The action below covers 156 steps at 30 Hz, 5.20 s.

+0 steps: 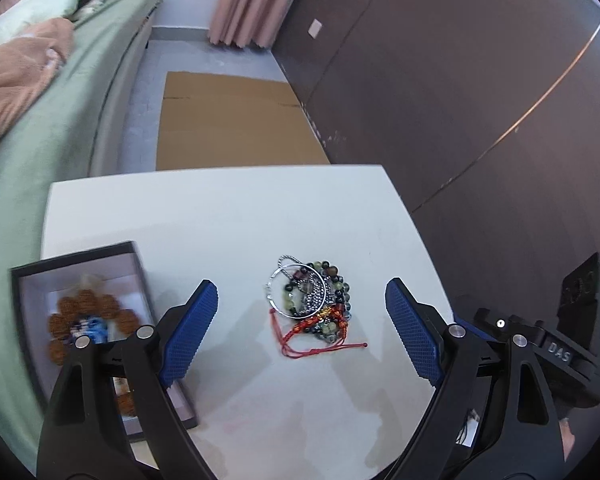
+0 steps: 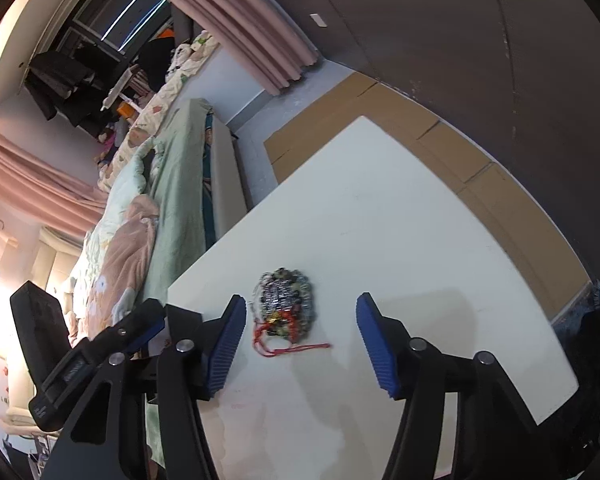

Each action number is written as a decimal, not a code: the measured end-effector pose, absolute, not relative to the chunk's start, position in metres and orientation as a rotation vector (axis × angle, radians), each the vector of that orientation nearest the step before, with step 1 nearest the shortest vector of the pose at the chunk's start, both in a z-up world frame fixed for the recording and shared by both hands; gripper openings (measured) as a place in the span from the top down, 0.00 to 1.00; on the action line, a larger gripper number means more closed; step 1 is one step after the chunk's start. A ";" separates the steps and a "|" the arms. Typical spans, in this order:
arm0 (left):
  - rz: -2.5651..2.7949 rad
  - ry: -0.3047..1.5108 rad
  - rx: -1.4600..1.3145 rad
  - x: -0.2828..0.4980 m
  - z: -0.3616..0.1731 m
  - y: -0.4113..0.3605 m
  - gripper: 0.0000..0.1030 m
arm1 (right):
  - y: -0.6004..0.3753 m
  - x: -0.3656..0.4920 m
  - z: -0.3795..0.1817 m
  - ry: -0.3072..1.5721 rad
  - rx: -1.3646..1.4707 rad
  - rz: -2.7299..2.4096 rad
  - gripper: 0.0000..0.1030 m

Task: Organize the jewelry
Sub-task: 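Grasp the silver hoop from the pile with the left gripper, then lift the hoop toward the box with the left gripper while the right grasps the red-string bracelet, then drop the hoop into the box with the left gripper while the right carries the bracelet toward it, then release the red-string bracelet into the box with the right gripper and withdraw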

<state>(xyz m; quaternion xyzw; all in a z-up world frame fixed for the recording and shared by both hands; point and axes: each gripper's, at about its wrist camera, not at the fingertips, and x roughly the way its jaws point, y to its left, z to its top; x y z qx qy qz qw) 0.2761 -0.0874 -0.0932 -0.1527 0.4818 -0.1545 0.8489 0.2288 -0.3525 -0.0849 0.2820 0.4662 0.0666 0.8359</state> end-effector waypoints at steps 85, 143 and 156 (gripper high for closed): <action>-0.230 0.960 -0.350 0.229 -0.058 0.019 0.47 | -0.246 0.238 -0.080 1.019 0.402 0.268 0.93; -0.218 0.918 -0.353 0.232 -0.051 0.012 0.17 | -0.281 0.203 -0.043 0.916 0.409 0.287 0.07; -0.306 0.962 -0.279 0.260 -0.070 -0.068 0.28 | -0.346 0.210 -0.065 0.959 0.516 0.176 0.07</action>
